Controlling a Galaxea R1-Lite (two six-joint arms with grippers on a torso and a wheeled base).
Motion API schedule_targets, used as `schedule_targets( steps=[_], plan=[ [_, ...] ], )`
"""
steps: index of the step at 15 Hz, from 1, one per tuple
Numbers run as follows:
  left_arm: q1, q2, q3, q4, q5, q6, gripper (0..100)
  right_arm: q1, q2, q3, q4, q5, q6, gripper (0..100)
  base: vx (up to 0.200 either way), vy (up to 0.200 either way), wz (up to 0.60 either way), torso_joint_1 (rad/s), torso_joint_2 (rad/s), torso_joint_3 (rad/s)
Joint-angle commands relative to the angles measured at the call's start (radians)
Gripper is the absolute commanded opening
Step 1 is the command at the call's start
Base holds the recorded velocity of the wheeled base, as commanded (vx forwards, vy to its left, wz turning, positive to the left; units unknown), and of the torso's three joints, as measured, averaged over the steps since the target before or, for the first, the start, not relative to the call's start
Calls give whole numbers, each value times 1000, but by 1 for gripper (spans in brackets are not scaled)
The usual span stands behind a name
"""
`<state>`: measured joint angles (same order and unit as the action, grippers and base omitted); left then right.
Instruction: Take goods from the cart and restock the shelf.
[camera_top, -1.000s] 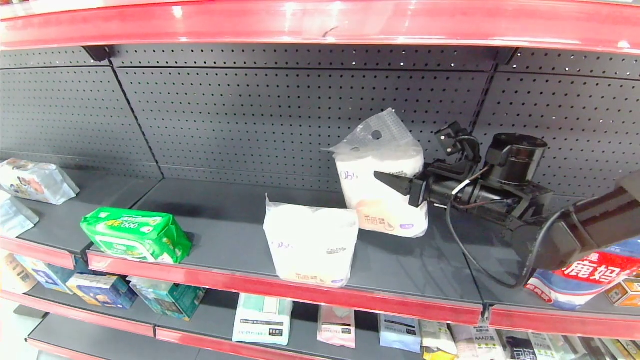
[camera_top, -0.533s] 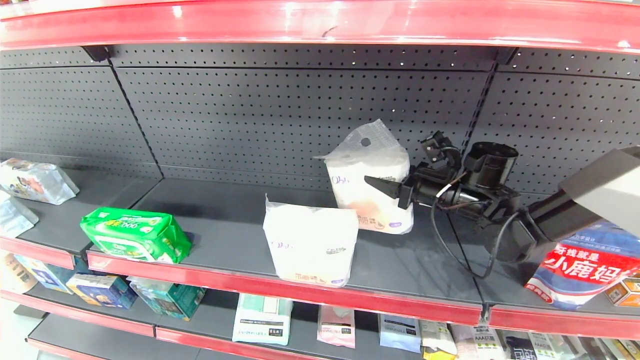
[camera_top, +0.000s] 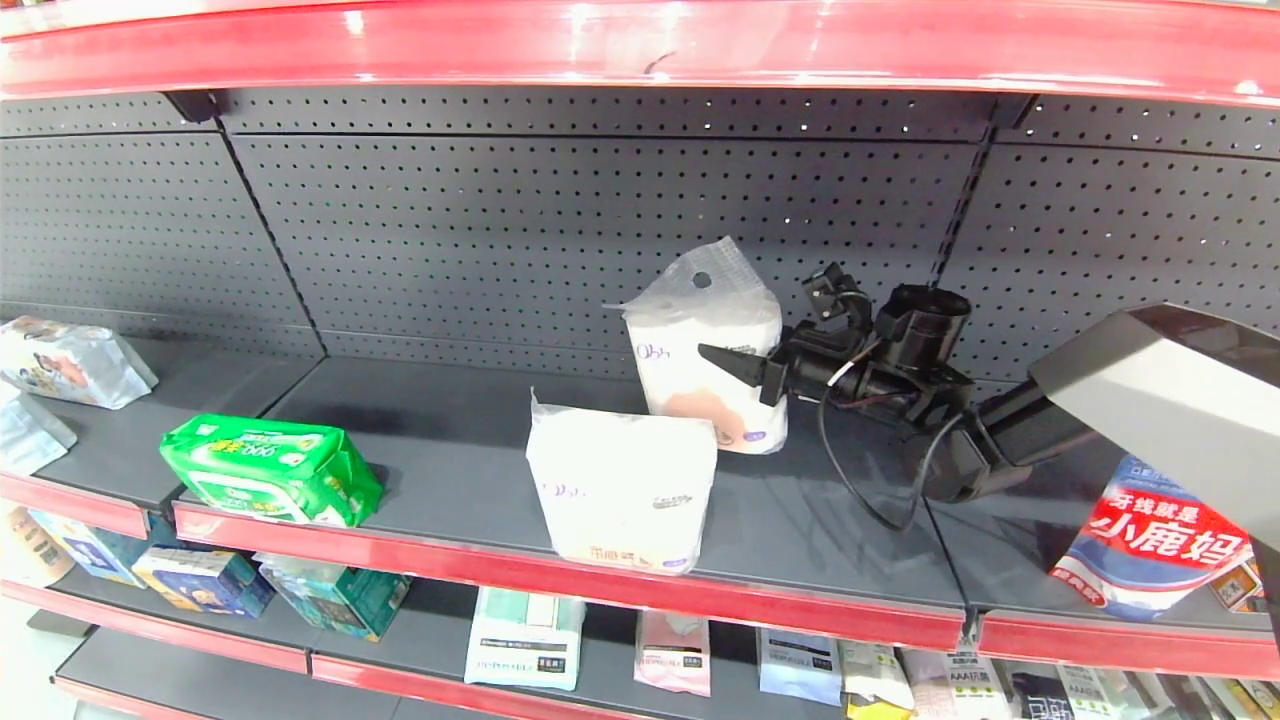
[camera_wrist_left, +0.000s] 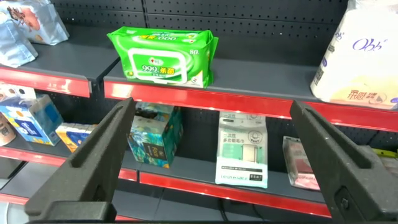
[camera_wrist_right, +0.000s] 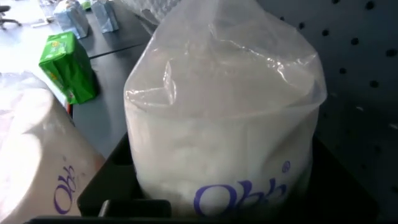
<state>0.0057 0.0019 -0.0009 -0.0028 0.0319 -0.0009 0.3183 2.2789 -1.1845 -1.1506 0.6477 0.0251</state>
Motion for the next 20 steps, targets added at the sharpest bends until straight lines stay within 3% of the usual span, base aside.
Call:
schedule_targets(
  steps=[1, 10, 20],
  plan=[
    [0, 0, 1, 0, 0, -1, 100, 1, 30, -15, 0, 4, 1, 0, 0, 0, 0, 0, 0, 0],
    [0, 0, 1, 0, 0, -1, 100, -50, 68, 26, 6, 21, -25, 0, 0, 0, 0, 0, 0, 0],
    [0, 0, -1, 0, 0, -1, 100, -99, 71, 86, 5, 302, -197, 0, 0, 0, 0, 0, 0, 0]
  ],
)
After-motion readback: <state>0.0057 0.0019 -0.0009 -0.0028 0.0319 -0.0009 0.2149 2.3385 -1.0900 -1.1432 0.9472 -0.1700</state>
